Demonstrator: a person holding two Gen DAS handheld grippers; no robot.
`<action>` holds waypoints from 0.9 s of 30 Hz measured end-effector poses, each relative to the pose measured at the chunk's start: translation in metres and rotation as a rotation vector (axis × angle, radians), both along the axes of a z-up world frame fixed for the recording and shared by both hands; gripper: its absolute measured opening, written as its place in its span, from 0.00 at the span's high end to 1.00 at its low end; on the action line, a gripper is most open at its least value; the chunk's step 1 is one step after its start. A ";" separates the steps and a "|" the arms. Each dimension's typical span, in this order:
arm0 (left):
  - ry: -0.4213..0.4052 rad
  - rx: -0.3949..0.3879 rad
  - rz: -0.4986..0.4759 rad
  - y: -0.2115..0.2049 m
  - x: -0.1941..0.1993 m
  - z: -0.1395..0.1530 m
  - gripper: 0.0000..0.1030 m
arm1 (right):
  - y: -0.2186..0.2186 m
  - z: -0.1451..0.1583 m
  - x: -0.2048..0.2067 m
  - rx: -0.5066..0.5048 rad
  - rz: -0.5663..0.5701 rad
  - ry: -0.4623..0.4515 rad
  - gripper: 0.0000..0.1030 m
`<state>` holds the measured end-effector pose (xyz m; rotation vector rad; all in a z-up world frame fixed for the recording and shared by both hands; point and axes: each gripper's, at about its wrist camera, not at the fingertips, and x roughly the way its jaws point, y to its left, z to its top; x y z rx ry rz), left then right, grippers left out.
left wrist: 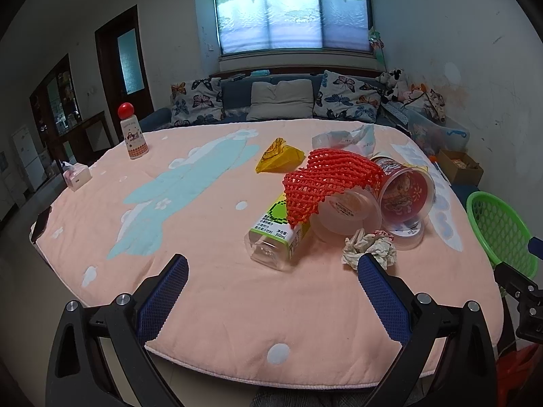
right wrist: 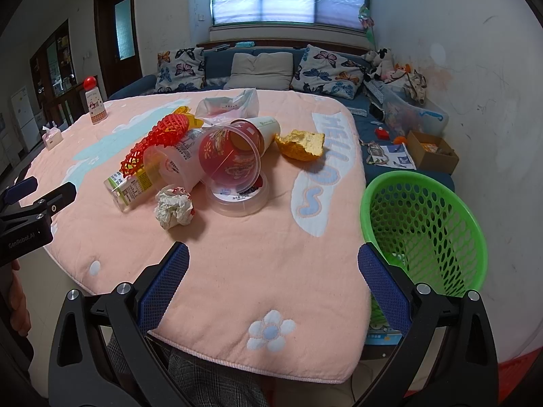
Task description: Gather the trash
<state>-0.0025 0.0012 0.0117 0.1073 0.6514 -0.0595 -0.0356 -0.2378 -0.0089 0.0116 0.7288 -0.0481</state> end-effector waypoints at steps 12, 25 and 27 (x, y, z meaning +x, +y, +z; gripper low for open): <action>-0.001 0.001 0.003 0.001 0.002 0.000 0.06 | 0.000 0.000 0.000 0.000 0.000 0.000 0.04; 0.016 0.001 0.004 0.000 0.008 -0.003 0.06 | -0.002 -0.001 0.004 0.005 0.001 0.006 0.04; 0.015 0.000 0.004 0.000 0.008 -0.003 0.06 | -0.001 -0.002 0.005 0.005 0.003 0.010 0.04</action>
